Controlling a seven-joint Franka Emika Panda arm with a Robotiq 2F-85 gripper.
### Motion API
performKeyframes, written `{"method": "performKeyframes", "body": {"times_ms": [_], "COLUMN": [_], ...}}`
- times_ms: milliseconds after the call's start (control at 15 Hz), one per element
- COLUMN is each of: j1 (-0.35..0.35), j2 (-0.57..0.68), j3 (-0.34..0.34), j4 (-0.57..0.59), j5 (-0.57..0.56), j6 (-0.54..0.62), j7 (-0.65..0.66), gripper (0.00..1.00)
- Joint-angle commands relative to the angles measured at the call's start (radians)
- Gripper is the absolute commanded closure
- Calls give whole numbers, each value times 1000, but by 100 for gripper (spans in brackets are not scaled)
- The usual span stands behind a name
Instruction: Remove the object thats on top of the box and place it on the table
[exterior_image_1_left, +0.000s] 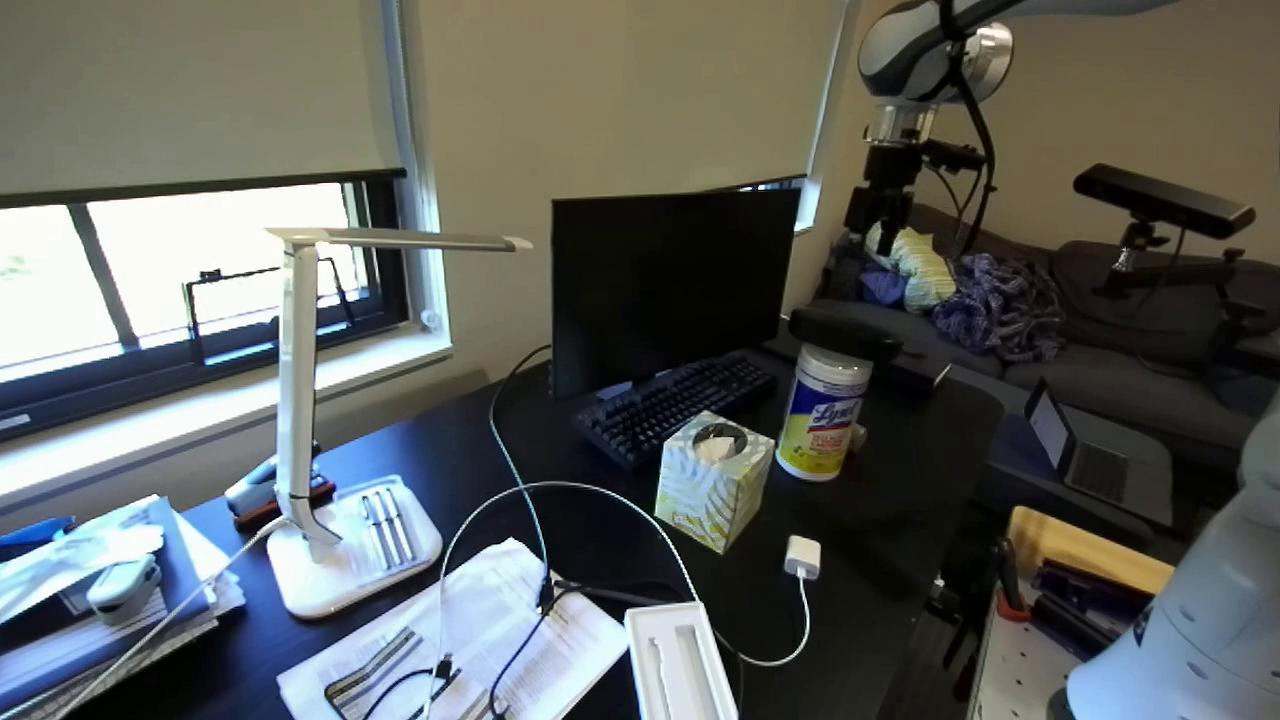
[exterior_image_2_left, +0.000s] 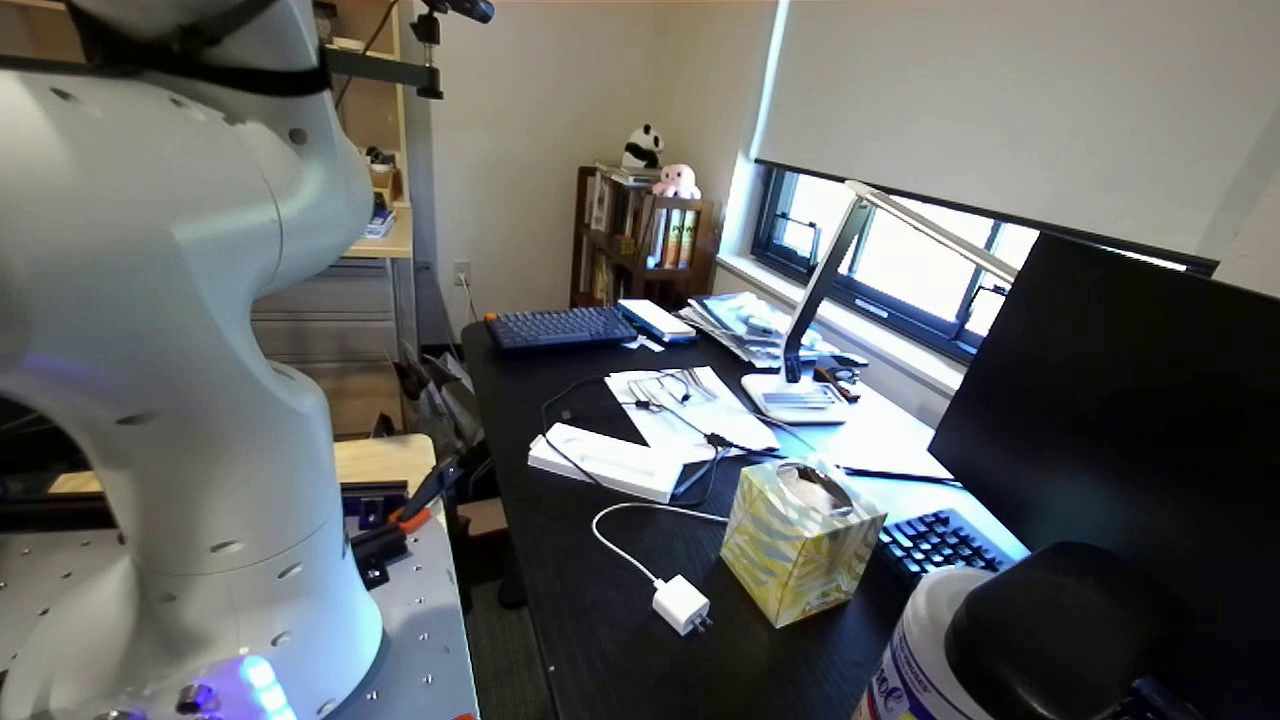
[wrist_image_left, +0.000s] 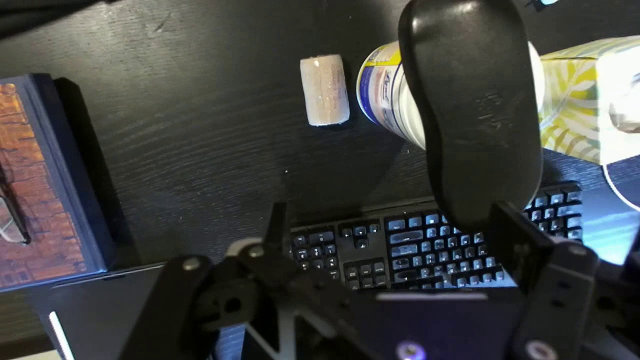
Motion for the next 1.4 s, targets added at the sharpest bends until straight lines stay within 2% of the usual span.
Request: {"method": "performKeyframes", "body": {"times_ms": [0,333,800,867,933,1333], "j1": [97,198,237,238,238,239], "j2": [-103,-194,-233,-235,-194,-195], "j3": [-5,18,12,11,10,9], "j4": [-103,-261,-427,-439,-386,-392], "j5": [-144,-162,-149,-142,-140,-140], "j6": [15,99,309,333,281,286], "j7": [70,118,88,81,97,97], "gripper": [0,0,0,0,0,0]}}
